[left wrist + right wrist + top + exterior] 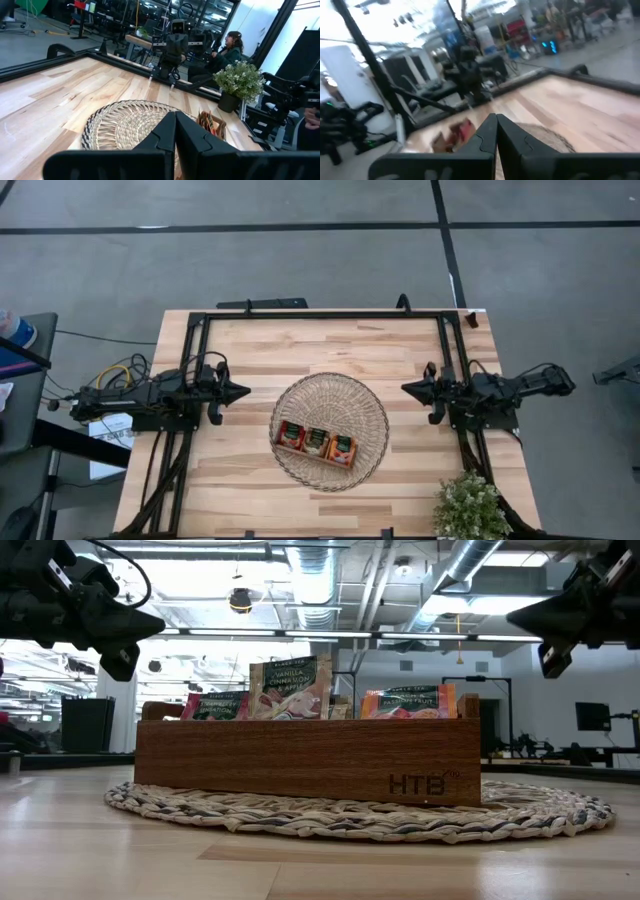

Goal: Pick & Place Tea
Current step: Return to Home Position

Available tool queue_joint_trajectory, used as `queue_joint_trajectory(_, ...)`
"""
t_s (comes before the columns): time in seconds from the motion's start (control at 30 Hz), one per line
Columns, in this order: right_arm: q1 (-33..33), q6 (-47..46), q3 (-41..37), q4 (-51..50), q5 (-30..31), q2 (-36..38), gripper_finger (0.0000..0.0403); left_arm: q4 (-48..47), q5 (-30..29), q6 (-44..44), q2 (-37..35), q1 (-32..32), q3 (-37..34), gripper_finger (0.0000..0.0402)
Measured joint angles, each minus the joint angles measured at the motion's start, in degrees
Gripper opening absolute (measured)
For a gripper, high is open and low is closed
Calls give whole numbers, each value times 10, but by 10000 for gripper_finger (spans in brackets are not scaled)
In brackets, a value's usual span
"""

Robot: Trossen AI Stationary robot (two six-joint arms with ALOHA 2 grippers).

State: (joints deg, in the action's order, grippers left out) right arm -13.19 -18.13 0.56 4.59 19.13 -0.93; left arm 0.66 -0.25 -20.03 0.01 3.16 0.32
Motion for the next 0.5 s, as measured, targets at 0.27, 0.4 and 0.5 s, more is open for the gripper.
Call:
queue_joint_trajectory(0.27,51,40,0,19,-60,8,0,1,0,0,0,0,0,0)
queue_joint_trajectory(0.4,90,37,-1,17,-114,8,0,1,0,0,0,0,0,0)
queue_joint_trajectory(0.5,120,45,-1,9,-146,8,0,1,0,0,0,0,0,0)
